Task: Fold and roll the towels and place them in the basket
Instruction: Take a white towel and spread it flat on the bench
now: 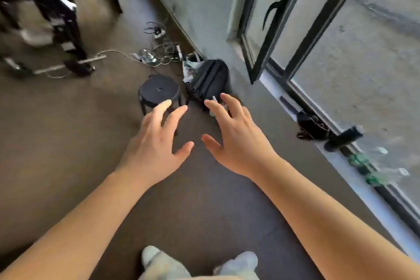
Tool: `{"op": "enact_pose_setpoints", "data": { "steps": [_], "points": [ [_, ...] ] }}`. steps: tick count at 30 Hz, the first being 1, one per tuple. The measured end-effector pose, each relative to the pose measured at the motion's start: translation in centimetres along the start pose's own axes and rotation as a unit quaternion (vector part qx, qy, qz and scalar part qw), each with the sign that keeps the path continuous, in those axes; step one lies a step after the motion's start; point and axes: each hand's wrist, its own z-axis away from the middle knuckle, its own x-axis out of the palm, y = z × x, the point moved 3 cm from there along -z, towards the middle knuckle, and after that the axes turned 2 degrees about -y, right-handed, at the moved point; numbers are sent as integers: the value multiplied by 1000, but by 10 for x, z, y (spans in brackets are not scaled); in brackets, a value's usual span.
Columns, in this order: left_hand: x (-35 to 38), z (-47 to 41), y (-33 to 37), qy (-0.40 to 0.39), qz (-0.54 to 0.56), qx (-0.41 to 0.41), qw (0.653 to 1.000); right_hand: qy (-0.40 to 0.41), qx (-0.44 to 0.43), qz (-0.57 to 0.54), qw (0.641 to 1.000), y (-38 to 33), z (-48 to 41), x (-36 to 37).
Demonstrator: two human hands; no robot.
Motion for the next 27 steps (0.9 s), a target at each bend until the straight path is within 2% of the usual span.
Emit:
{"op": "enact_pose_setpoints", "data": {
  "steps": [6, 13, 20, 27],
  "points": [
    [-58, 54, -179, 29, -27, -117, 992, -54, -88, -26, 994, -156, -92, 77],
    [-111, 77, -320, 29, -53, -204, 977, -109, -156, -32, 981, -281, -194, 138],
    [-146, 51, -454, 15, -60, -285, 957, -152, -207, -20, 966, -368, -334, 188],
    [-213, -17, -609, 23, -83, -391, 917, -196, -296, -15, 935, -490, -519, 227]
  ]
}}
